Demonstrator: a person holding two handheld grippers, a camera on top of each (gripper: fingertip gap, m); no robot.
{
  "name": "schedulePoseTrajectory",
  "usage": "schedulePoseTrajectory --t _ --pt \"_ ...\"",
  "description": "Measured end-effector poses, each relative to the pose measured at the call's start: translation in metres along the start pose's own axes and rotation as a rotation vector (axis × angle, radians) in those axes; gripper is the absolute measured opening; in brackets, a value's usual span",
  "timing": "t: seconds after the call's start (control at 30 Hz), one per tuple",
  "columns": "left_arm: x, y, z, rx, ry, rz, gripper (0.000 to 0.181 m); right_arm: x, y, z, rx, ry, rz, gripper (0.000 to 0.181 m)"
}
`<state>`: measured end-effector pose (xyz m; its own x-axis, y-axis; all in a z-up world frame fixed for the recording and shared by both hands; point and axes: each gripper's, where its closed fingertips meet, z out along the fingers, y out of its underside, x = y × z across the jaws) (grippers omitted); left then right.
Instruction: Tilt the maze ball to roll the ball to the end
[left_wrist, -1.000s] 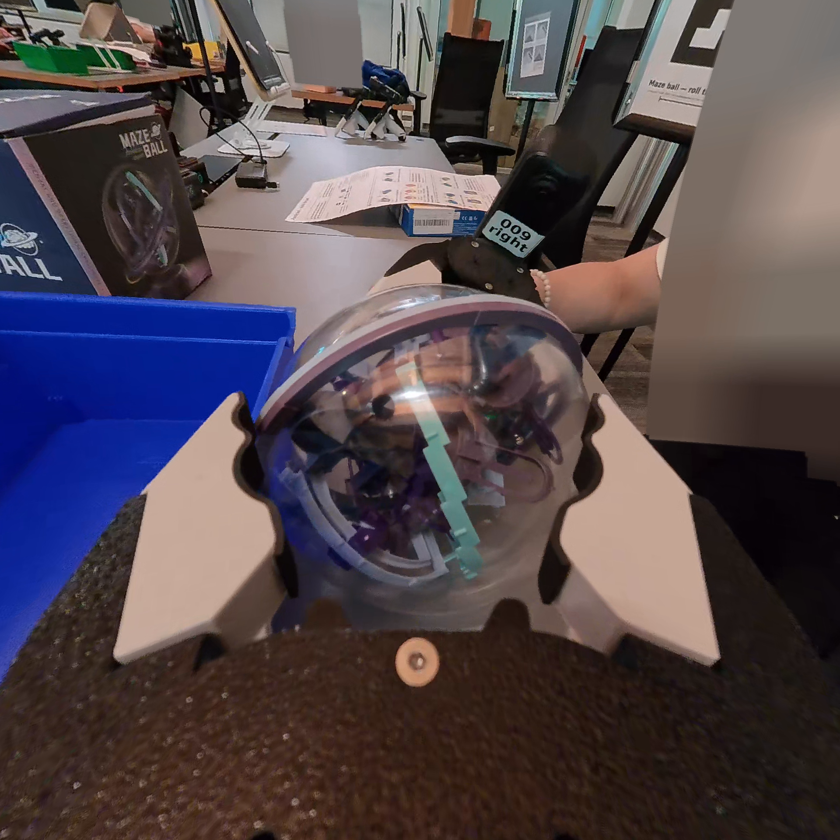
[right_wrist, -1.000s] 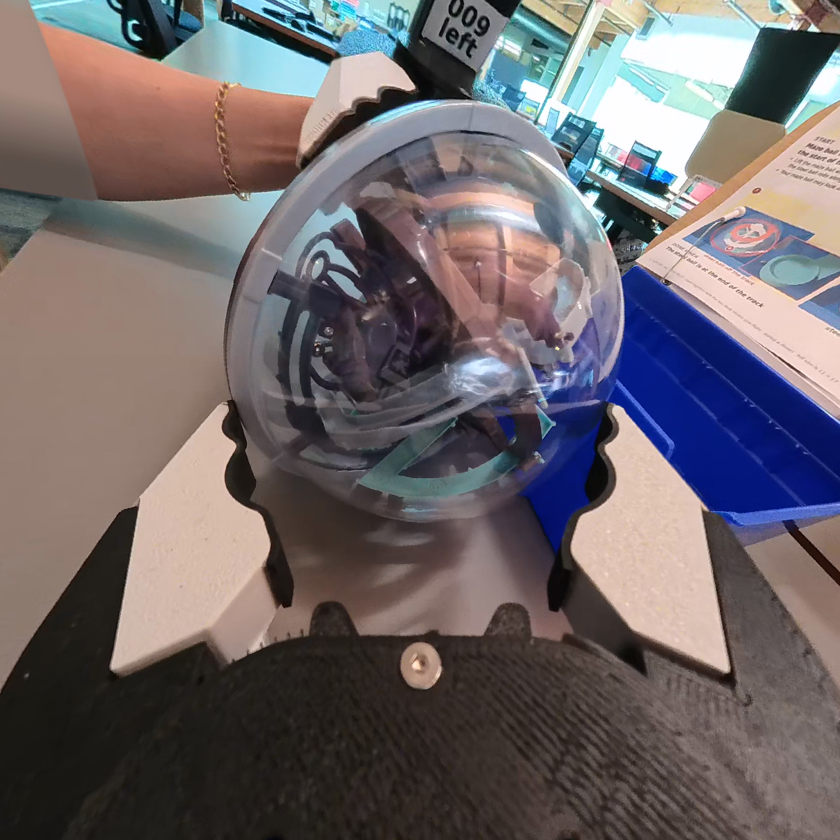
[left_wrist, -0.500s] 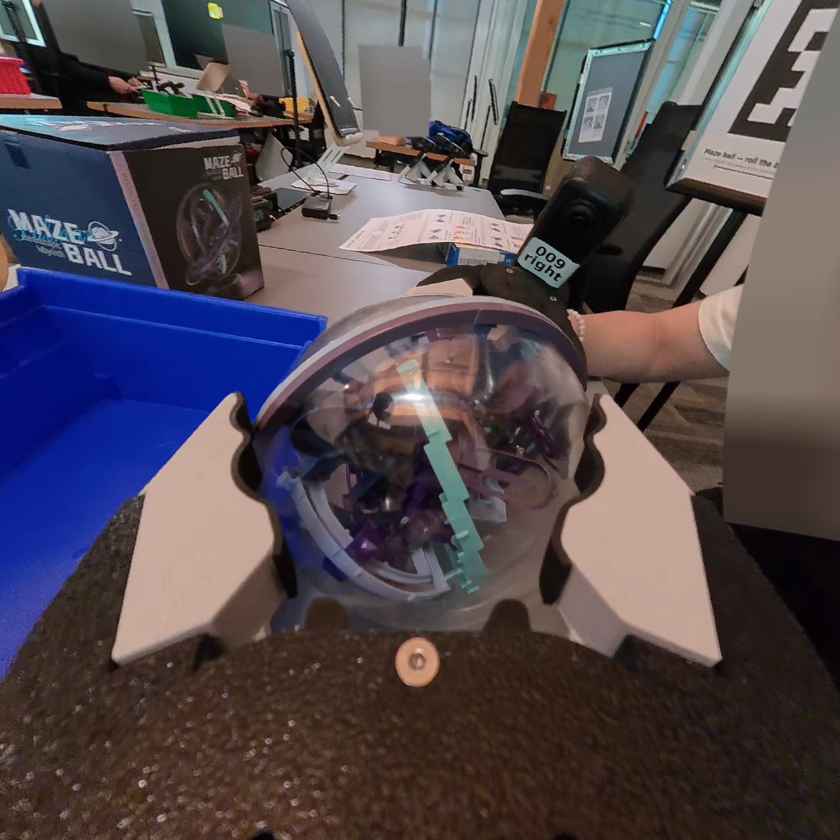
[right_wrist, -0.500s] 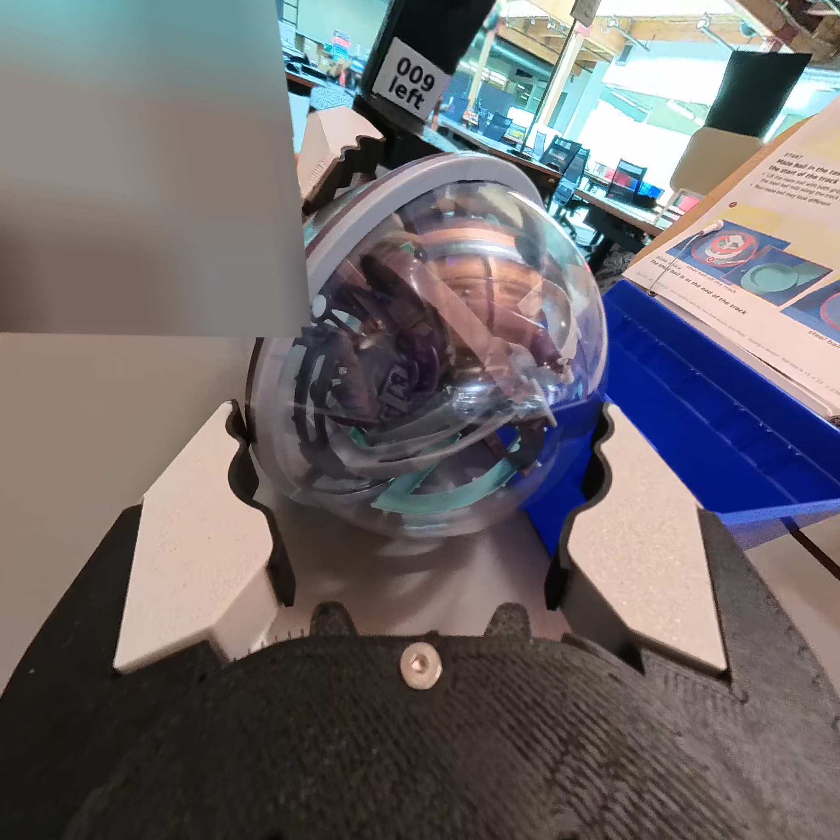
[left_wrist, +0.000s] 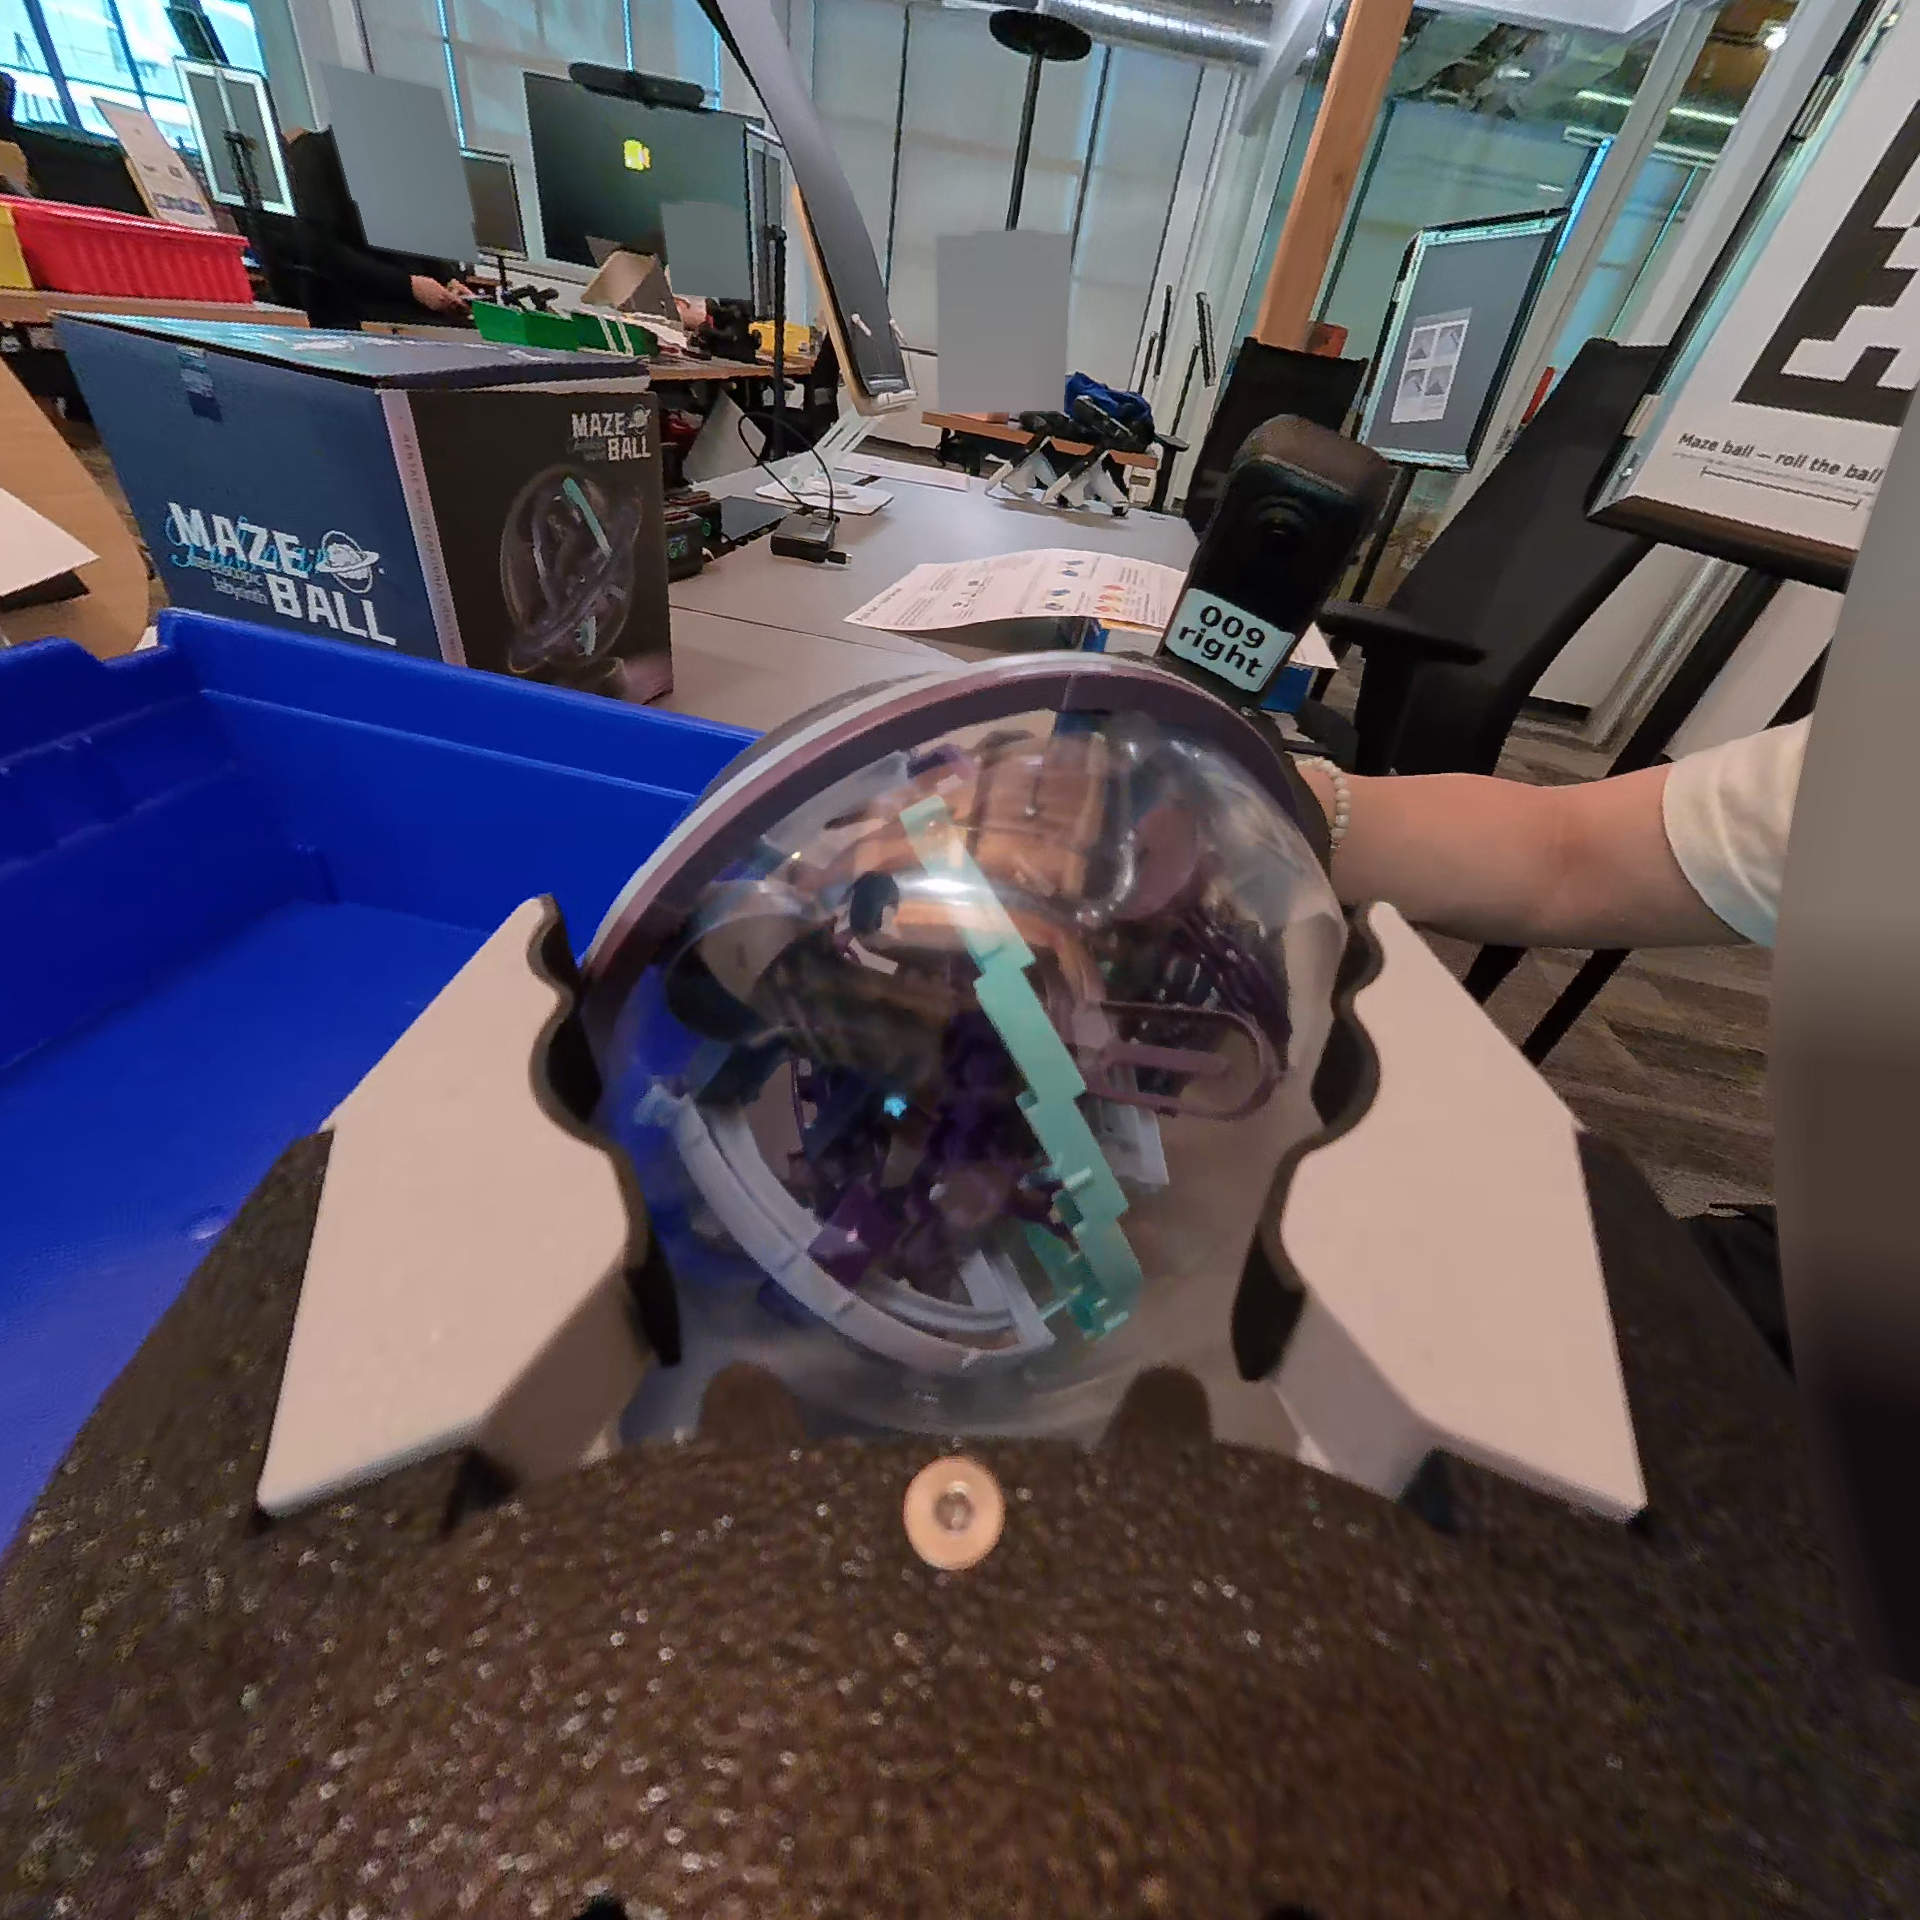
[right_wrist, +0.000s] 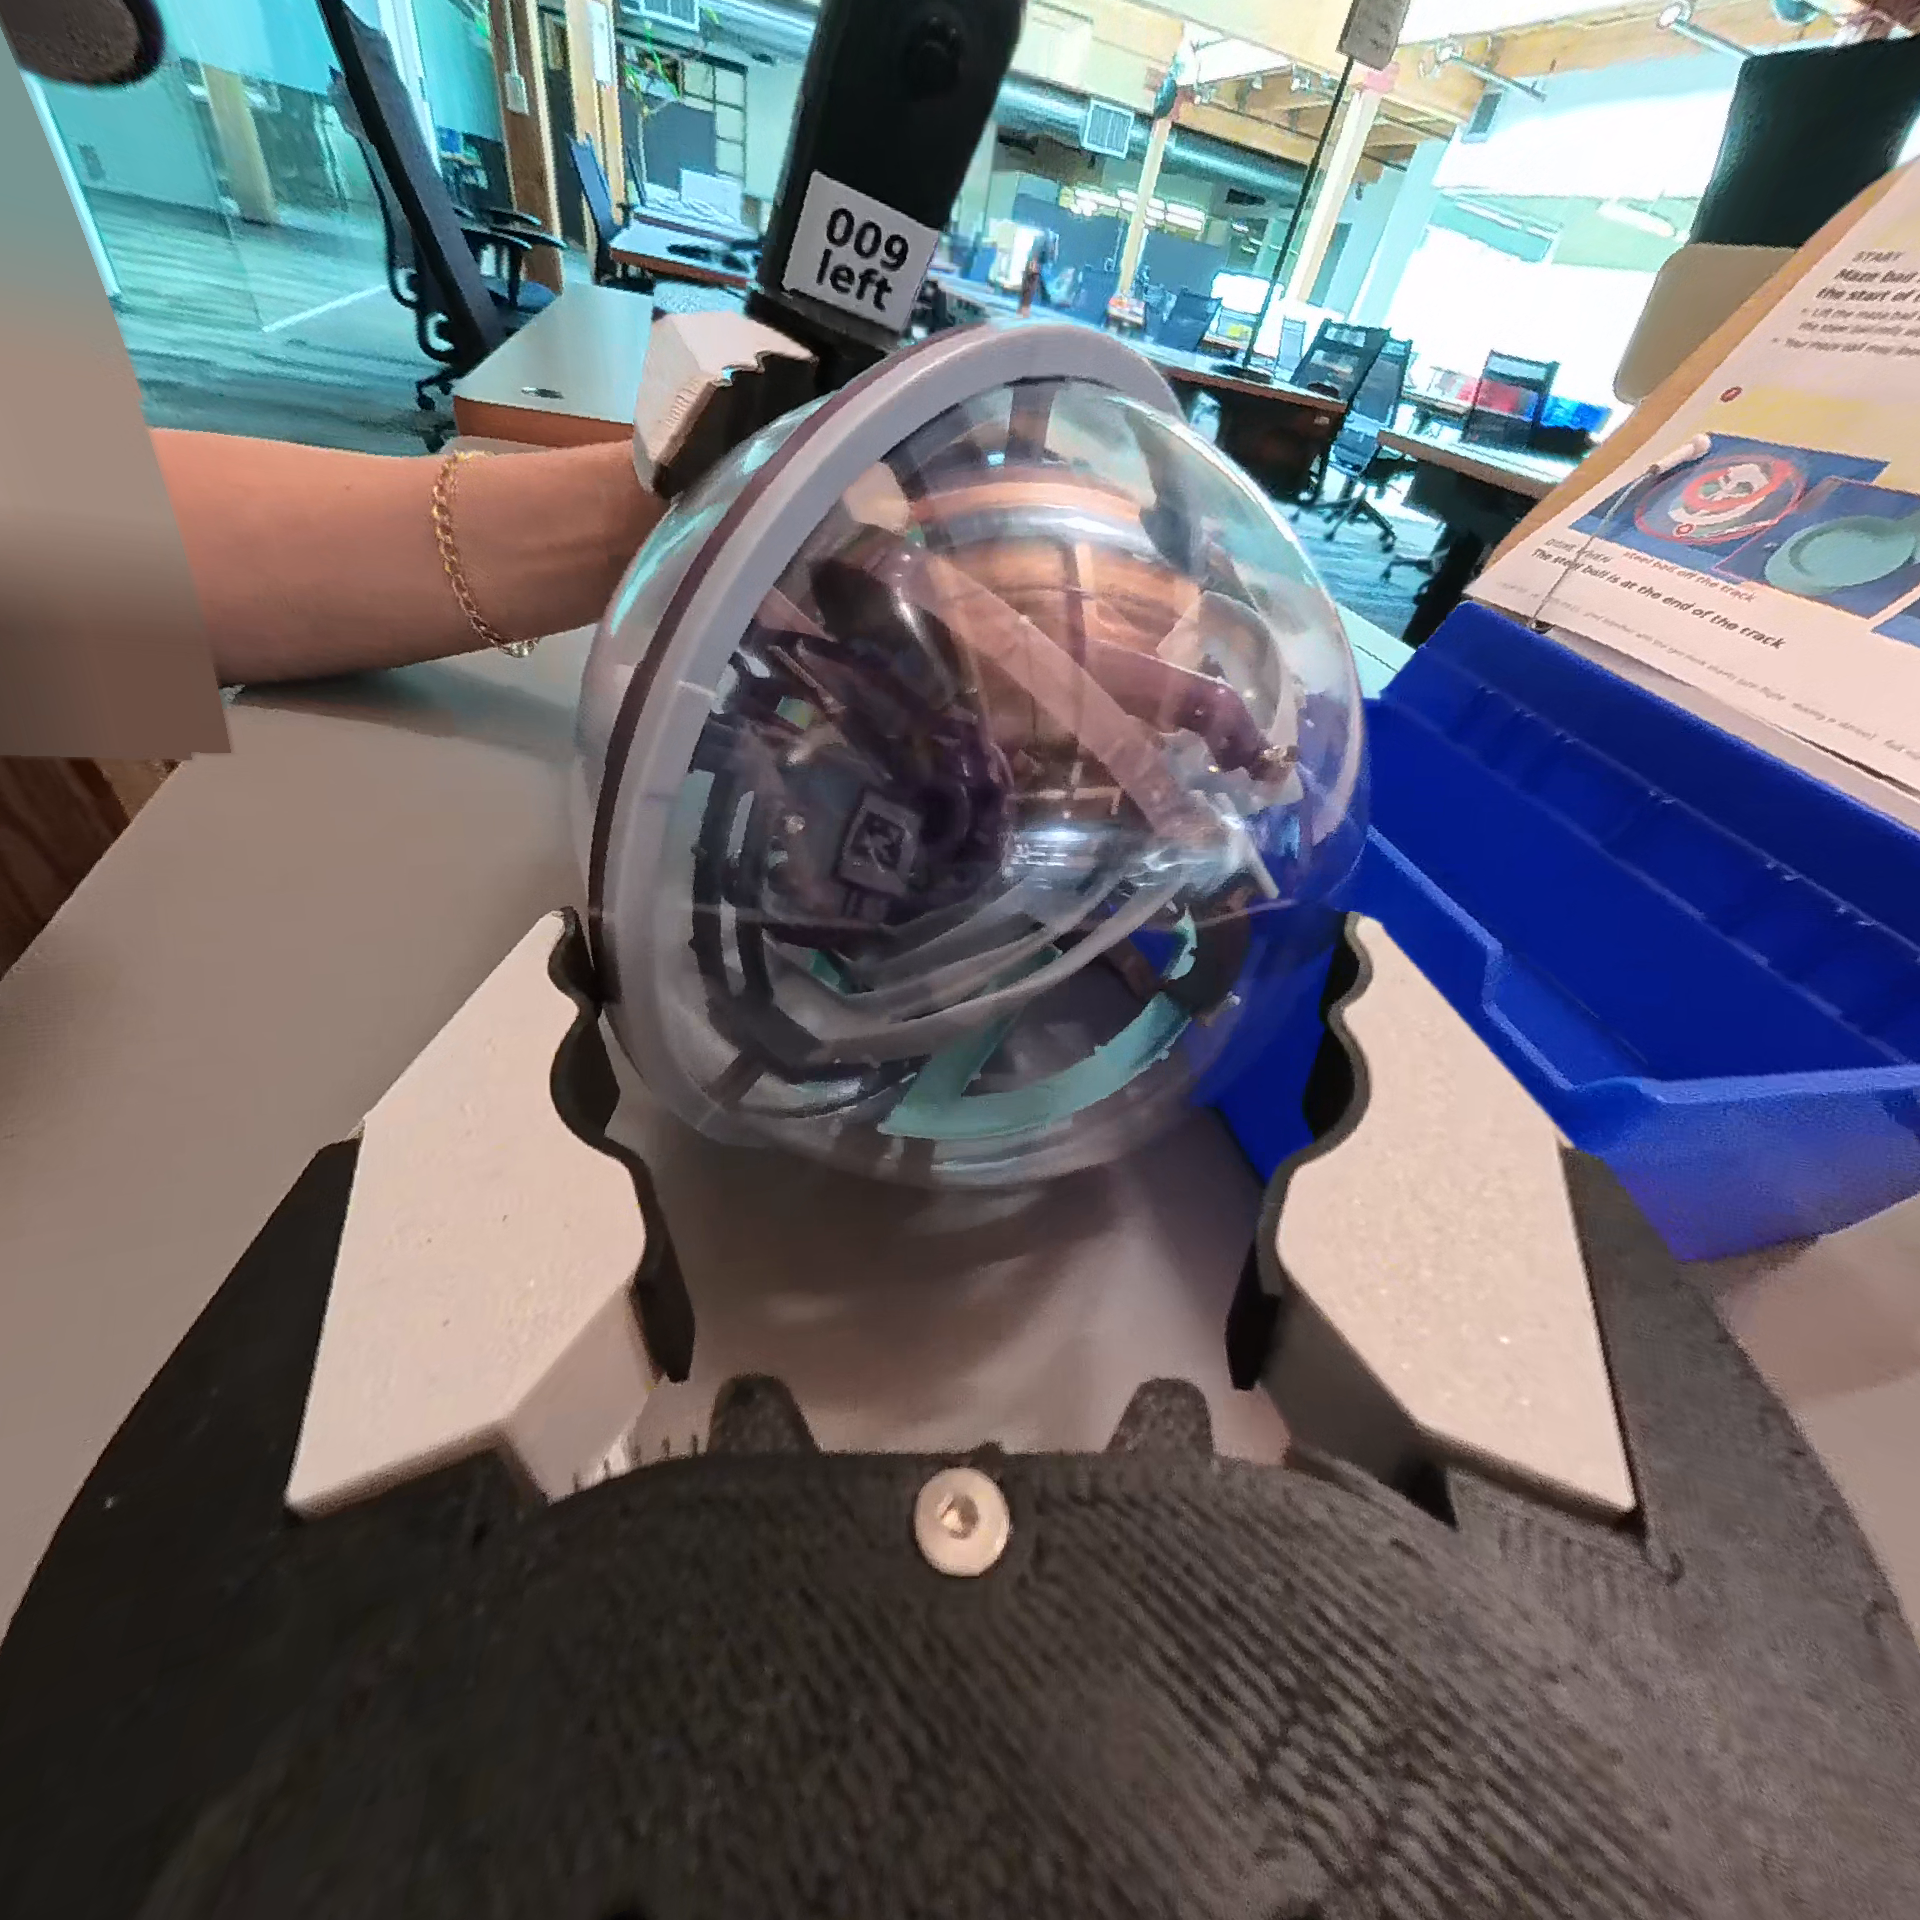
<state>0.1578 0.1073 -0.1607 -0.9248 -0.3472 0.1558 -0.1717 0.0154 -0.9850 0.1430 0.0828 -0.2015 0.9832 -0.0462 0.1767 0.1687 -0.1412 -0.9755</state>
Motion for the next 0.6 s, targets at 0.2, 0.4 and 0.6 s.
schedulePoseTrajectory --t 0.2,0.4,0.6 --pt "0.0004 0.0012 -0.0010 -0.013 -0.024 0.004 0.138 0.0004 0.0008 -0.0018 0.000 -0.011 0.010 0.132" --pt "0.0013 0.0031 -0.0022 -0.034 -0.031 0.023 0.137 0.0014 0.0017 -0.0061 -0.013 -0.013 -0.003 0.127" --pt "0.0011 0.0042 -0.0035 -0.050 -0.033 0.021 0.136 0.0015 0.0006 -0.0078 0.000 -0.021 0.006 0.125"
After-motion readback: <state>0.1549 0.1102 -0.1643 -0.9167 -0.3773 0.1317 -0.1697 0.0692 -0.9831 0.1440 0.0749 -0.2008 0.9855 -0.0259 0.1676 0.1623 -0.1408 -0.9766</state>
